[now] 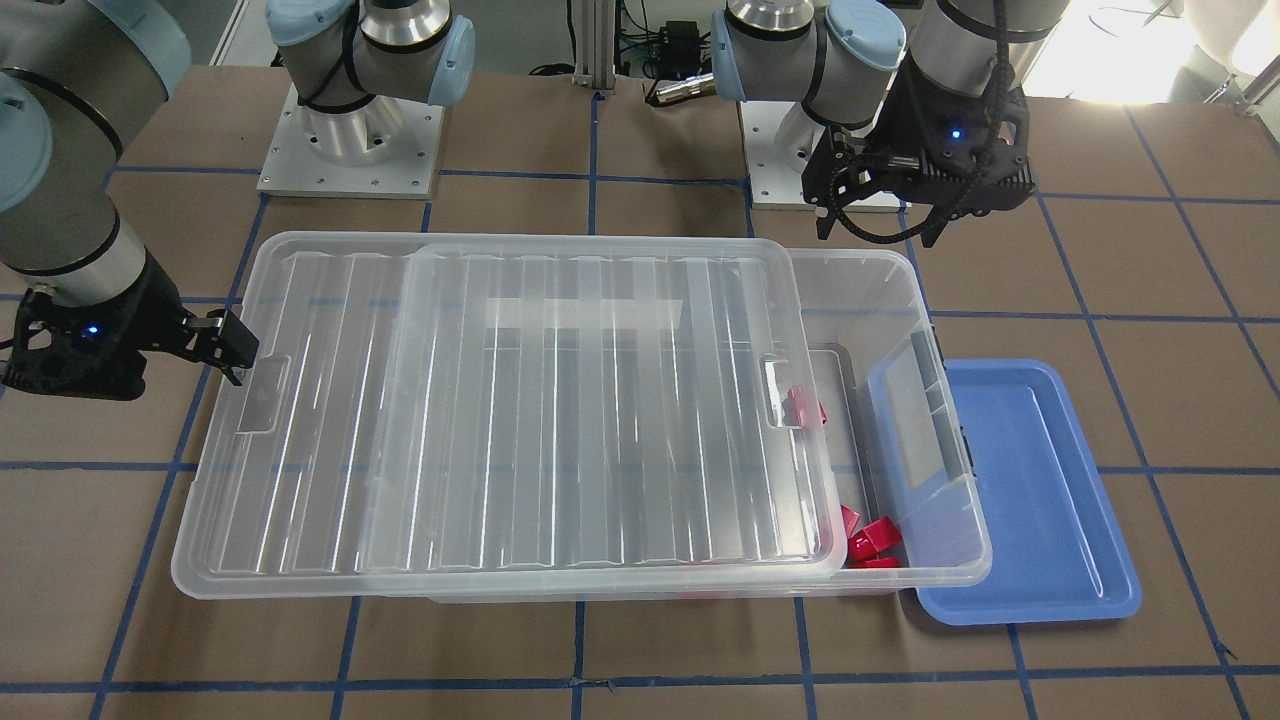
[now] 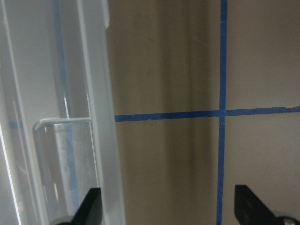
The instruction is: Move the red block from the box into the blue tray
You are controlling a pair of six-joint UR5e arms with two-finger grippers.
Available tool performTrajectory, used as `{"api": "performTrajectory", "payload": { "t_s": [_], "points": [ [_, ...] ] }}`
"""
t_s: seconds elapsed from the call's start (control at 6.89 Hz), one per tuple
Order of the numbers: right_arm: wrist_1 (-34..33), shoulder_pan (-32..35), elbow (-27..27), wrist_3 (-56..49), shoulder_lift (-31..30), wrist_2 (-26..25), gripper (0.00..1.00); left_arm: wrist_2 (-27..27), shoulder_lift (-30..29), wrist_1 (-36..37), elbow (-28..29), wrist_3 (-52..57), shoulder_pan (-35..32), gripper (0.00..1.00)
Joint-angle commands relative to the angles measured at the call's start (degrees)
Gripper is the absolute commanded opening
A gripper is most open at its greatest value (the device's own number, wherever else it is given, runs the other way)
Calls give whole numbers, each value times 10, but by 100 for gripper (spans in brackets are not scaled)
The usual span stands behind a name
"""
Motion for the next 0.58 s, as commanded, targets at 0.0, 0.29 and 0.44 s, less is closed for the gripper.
{"api": "performTrajectory", "payload": {
  "t_s": [0.0,0.29,0.44],
  "points": [
    [0,-20,-1,-21,-1,-4,100,1,-1,0,0,0,0,100],
    [-1,-43,-1,-47,-1,-4,100,-1,-6,7,-7,-9,0,100],
    [0,-57,-1,-57,-2,-3,100,-5,-9,8,-3,-12,-2,100]
  ]
}}
